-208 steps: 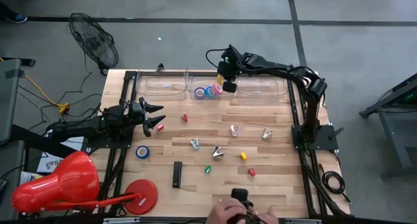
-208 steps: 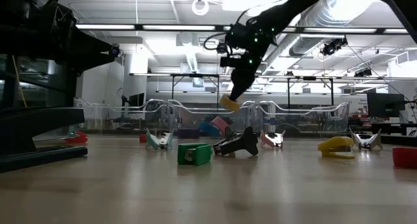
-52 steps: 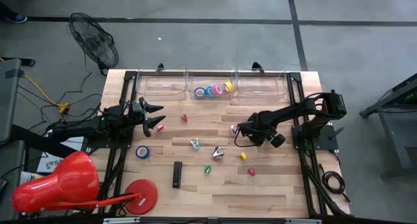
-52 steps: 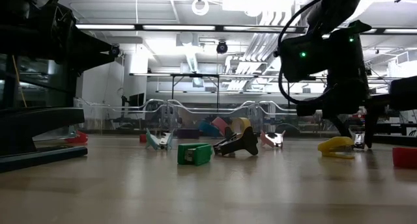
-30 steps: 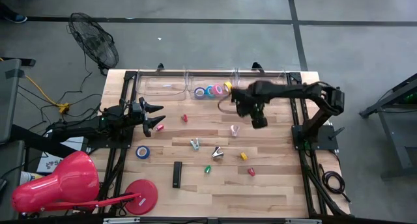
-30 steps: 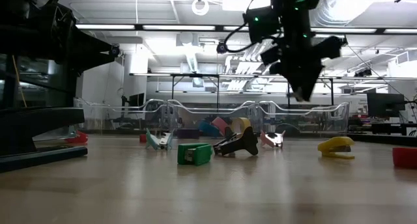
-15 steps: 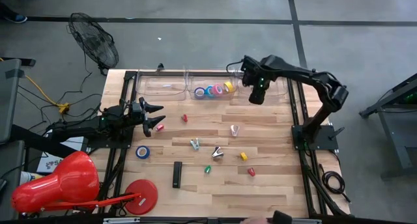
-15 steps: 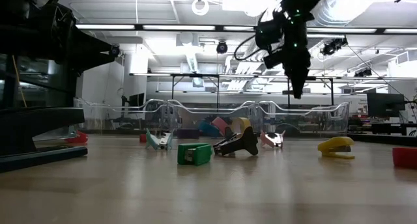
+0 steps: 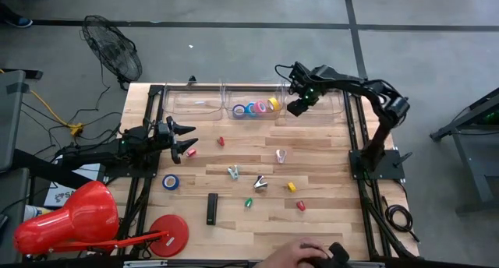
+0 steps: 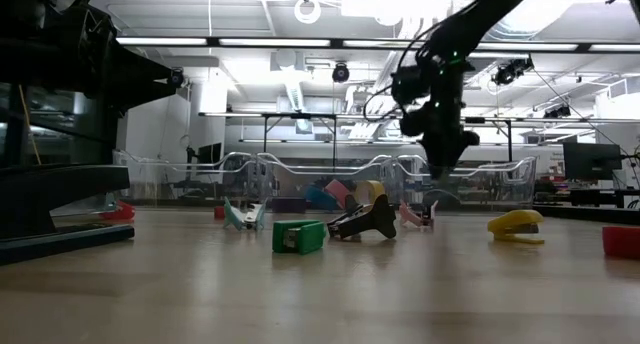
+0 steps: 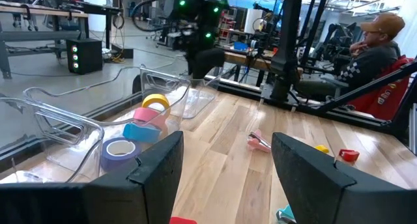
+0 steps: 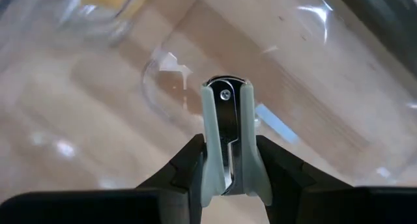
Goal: Pick and place Stapler, Stapler remover, tape
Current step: Put the gray staple remover into the right transparent bin
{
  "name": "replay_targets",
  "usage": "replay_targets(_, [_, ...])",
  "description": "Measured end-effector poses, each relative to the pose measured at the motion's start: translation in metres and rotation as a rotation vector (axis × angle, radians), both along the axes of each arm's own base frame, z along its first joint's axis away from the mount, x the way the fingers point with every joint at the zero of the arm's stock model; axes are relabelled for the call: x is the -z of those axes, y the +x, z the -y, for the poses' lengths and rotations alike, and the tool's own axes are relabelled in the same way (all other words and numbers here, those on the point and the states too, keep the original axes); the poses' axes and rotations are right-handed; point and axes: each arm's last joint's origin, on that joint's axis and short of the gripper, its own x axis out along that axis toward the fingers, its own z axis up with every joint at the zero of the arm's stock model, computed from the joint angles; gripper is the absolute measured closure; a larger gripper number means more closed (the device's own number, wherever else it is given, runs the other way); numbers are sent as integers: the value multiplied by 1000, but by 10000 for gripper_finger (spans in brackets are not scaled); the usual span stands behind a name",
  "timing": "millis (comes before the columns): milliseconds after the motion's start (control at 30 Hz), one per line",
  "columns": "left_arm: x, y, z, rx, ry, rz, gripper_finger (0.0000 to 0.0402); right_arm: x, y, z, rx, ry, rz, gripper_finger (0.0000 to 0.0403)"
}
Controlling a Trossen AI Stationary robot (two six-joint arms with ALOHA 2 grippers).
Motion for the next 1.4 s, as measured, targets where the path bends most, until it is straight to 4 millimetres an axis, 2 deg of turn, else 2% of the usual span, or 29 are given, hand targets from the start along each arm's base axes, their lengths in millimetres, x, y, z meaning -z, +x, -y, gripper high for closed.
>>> replay_targets(133, [0, 0, 0, 0, 0, 0, 172, 16, 2, 11, 132, 19, 9, 299])
replay_targets(267, [0, 0, 0, 0, 0, 0, 172, 29, 1, 18, 184, 42, -3, 299])
replay_targets(467, [0, 0, 0, 0, 0, 0, 172, 35, 0, 25, 233, 52, 13, 299])
replay_targets(667, [0, 0, 0, 0, 0, 0, 172, 35, 0, 26, 258, 58, 23, 288])
replay_targets(867, [0, 0, 0, 0, 0, 0, 172, 34, 0, 25, 272, 66, 32, 234])
replay_targets(1033, [0, 0, 0, 0, 0, 0, 172, 25, -1, 23, 268, 66, 62, 200])
replay_targets(1400, [0, 0, 0, 0, 0, 0, 172, 10, -7, 19, 277, 13, 42, 186])
